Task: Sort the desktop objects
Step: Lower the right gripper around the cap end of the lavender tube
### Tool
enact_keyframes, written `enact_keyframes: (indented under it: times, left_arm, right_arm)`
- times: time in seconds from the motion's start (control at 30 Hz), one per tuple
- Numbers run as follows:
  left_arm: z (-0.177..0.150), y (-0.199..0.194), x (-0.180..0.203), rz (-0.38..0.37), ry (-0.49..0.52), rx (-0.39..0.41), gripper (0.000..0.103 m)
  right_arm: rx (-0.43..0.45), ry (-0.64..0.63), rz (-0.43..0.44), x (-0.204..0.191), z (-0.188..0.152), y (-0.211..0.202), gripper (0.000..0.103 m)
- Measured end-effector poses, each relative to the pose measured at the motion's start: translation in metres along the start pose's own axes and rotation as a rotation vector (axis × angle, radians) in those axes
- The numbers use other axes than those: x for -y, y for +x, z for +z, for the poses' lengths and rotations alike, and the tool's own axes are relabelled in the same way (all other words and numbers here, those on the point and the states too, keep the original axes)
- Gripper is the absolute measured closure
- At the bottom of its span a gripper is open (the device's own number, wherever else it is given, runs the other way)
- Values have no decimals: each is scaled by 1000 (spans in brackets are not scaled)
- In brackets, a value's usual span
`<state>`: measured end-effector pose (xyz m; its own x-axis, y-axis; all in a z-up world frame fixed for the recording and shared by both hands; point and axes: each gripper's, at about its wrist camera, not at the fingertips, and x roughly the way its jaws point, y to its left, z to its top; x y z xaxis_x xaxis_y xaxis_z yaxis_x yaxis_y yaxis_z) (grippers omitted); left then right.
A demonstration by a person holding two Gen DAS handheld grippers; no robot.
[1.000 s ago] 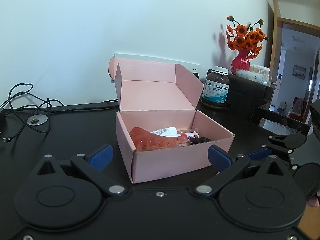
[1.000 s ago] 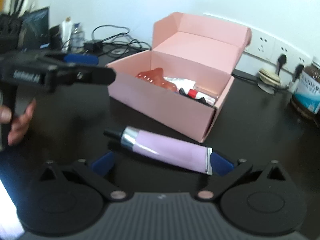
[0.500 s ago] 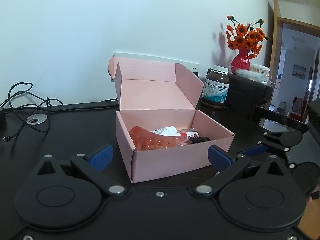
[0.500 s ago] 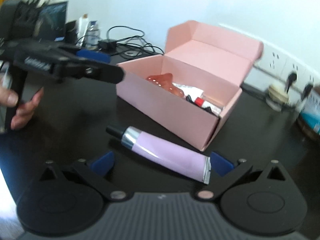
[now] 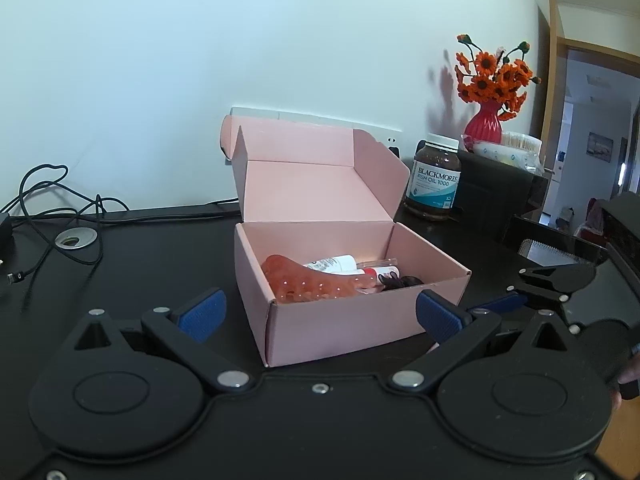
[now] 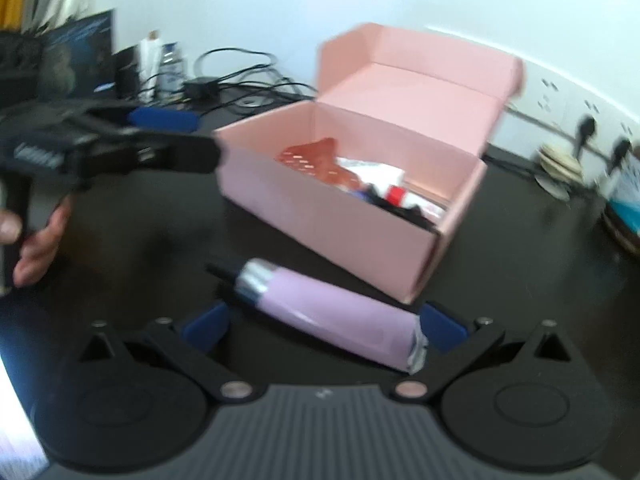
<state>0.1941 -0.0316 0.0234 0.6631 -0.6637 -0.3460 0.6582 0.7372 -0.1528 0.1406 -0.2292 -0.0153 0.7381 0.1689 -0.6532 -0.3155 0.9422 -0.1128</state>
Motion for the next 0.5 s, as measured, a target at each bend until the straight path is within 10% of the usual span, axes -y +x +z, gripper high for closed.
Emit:
enact_keyframes:
  times: [0.5]
  left_arm:
    - [0, 0, -1, -3, -9, -3, 0]
  right_arm:
    - [-48, 34, 109, 23, 11, 15, 1]
